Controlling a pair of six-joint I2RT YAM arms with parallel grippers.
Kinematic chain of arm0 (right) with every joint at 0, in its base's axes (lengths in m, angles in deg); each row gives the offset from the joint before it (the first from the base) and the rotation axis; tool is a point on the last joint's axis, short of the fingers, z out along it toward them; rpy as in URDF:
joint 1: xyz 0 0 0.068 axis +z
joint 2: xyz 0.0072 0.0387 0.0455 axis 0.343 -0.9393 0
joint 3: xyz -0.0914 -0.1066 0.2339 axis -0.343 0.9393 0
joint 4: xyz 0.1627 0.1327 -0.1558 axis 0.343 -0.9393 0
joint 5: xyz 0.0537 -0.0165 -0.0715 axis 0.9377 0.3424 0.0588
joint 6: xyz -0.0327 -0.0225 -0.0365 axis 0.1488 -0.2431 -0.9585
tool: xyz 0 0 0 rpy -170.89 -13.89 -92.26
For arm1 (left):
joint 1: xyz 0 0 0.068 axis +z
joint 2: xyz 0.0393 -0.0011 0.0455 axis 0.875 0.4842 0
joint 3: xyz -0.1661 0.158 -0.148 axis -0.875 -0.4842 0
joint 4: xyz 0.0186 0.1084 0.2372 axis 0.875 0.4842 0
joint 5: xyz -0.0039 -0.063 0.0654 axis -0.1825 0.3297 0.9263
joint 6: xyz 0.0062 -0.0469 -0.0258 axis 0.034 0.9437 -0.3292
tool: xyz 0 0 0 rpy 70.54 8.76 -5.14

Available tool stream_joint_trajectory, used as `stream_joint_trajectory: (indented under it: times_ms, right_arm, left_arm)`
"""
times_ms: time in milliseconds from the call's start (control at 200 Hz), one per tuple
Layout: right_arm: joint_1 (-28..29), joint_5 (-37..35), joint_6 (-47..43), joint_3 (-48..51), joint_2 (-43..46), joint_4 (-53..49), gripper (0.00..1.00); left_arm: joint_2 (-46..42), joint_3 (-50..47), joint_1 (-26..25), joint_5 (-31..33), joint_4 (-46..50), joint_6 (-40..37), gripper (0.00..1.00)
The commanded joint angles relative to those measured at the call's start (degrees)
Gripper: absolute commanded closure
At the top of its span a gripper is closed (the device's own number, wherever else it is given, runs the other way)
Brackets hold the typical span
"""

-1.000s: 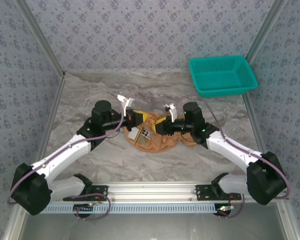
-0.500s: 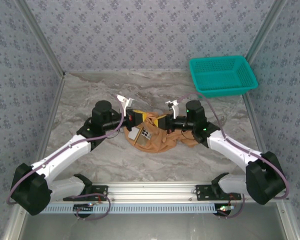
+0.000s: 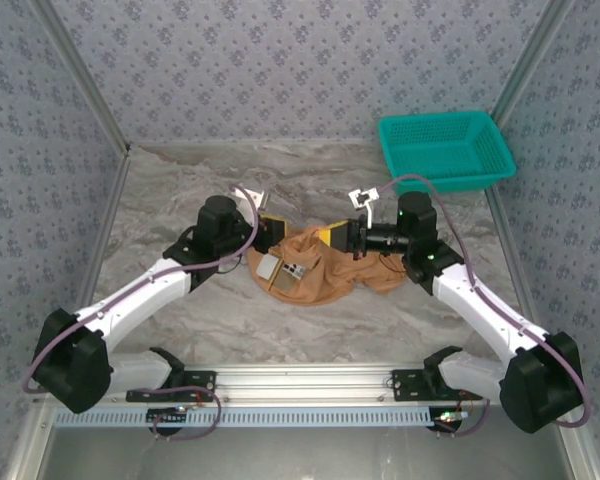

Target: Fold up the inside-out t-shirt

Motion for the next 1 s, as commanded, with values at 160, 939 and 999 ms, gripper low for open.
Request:
stream_joint_trajectory:
  times_ms: [160,939,999]
  right_arm:
    - [-0.53,0.05,7.25,-1.48,-2.73,6.94,1.0]
    - [-1.15,-1.73,8.07,-0.19,-2.71,7.14,1.0]
    - [-1.92,-1.92,7.81,0.08,-2.39,6.64,1.0]
  left_arm:
    - [-10.07,-4.54,-2.11,3.21,1.18,-1.42,0.45]
    - [3.46,6.84,-10.23,-0.5,-0.68,-7.53,0.87]
    - [3.1,6.73,-9.7,-2.15,-0.94,-7.02,0.94]
